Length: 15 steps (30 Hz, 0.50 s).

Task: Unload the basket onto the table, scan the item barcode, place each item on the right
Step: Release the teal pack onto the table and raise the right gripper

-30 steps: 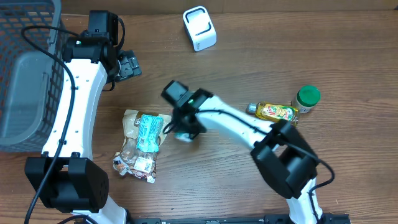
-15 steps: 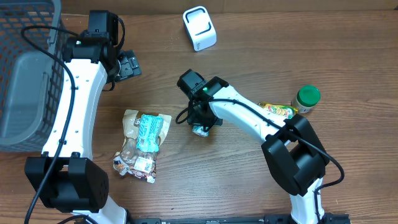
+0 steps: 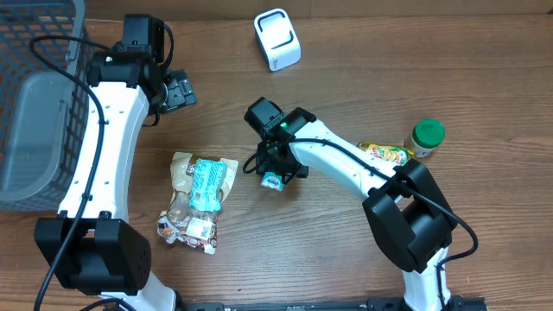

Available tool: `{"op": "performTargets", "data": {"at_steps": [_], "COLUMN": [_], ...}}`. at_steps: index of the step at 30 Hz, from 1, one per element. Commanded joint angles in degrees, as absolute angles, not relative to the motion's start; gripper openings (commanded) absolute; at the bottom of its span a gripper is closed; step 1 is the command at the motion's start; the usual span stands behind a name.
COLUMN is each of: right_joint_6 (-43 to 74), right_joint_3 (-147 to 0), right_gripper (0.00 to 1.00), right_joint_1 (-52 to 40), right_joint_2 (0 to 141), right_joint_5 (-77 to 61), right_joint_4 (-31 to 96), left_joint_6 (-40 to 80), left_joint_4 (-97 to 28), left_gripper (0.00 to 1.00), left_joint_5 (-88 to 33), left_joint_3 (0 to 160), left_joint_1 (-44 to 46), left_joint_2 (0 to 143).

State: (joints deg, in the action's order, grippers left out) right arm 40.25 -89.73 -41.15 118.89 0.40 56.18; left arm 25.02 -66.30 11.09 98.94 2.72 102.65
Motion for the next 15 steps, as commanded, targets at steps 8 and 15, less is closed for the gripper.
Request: {"op": "performTargets", "data": {"at_steps": [8, 15], "right_joint_6": [35.4, 35.5], "right_joint_3": [-95.4, -94.8], "right_gripper": [0.69, 0.76], "right_joint_1": [-37.3, -32.1], "right_joint_2": [112.7, 112.2], "right_joint_5": [0.9, 1.5], "right_joint_4": [63.7, 70.3], "left_joint_6": [24.2, 24.2], "left_joint_4": [-66.4, -66.4], "left_gripper": [1.00, 1.00], "left_joint_5": [10.9, 10.9], "left_joint_3": [99.5, 99.5], "left_joint_1": [2.7, 2.7], "left_joint_2": [101.9, 101.9]}}
